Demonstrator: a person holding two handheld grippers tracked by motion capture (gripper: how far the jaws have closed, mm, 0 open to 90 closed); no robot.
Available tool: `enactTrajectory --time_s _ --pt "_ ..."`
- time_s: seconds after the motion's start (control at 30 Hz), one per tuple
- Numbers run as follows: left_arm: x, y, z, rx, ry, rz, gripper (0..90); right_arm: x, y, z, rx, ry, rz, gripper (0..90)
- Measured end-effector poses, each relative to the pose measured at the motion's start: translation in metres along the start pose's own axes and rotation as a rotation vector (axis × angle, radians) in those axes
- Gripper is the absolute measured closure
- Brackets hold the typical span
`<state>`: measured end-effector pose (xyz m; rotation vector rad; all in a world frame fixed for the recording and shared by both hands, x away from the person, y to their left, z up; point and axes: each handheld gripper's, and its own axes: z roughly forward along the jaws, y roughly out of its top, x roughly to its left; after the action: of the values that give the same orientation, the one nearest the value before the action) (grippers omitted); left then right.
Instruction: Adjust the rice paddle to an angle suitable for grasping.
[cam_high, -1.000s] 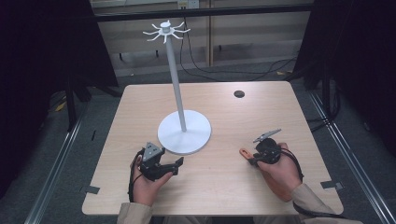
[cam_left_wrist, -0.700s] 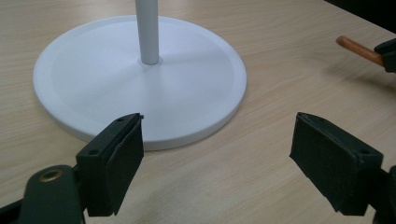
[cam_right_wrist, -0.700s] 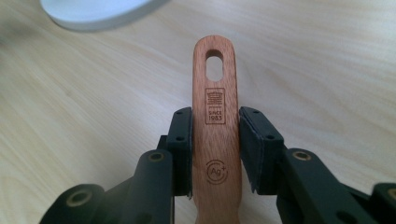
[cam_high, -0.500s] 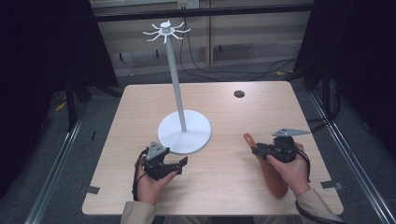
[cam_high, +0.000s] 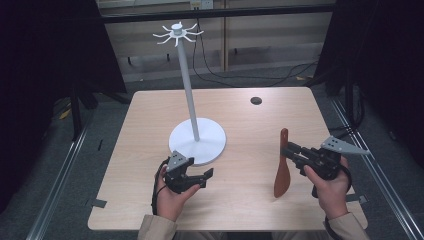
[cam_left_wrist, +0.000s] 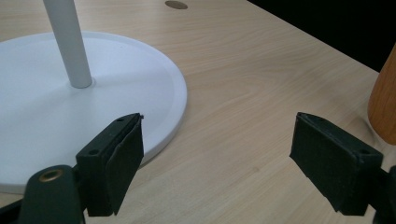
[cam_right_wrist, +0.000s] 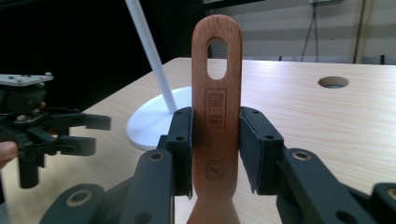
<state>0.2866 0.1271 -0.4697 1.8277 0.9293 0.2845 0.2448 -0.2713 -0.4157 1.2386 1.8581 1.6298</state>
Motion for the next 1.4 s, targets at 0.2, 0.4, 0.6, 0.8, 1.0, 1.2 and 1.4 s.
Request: enactTrajectory --time_s 0.2,0.4,0.6,0.8,1.0,1.2,1.4 --pt "-0.006 0.006 -0.001 -0.024 -0.020 -0.001 17.1 0.006 0.004 -0.002 -0.031 0.020 -0.004 66.8" --pt "-0.026 0.021 0.000 -0.064 -0.085 0.015 16.9 0.016 0.010 0.002 -0.048 0.014 -0.036 66.7" --pt "-0.057 0.040 0.009 -0.113 -0.186 -0.027 17.6 0.031 0.017 0.012 -0.033 -0.009 -0.080 66.7" --pt "-0.082 0.055 0.020 -0.121 -0.230 0.011 24.2 0.045 0.020 0.024 -0.033 0.004 -0.064 66.7" --pt "-0.089 0.063 0.031 -0.129 -0.257 0.037 38.3 0.058 0.025 0.034 -0.035 0.030 -0.060 66.6" --pt "-0.097 0.067 0.036 -0.139 -0.269 0.051 51.6 0.067 0.026 0.042 -0.042 0.043 -0.054 66.6" --pt "-0.097 0.068 0.038 -0.157 -0.222 0.032 66.6 0.076 0.027 0.047 -0.046 0.058 -0.066 66.6"
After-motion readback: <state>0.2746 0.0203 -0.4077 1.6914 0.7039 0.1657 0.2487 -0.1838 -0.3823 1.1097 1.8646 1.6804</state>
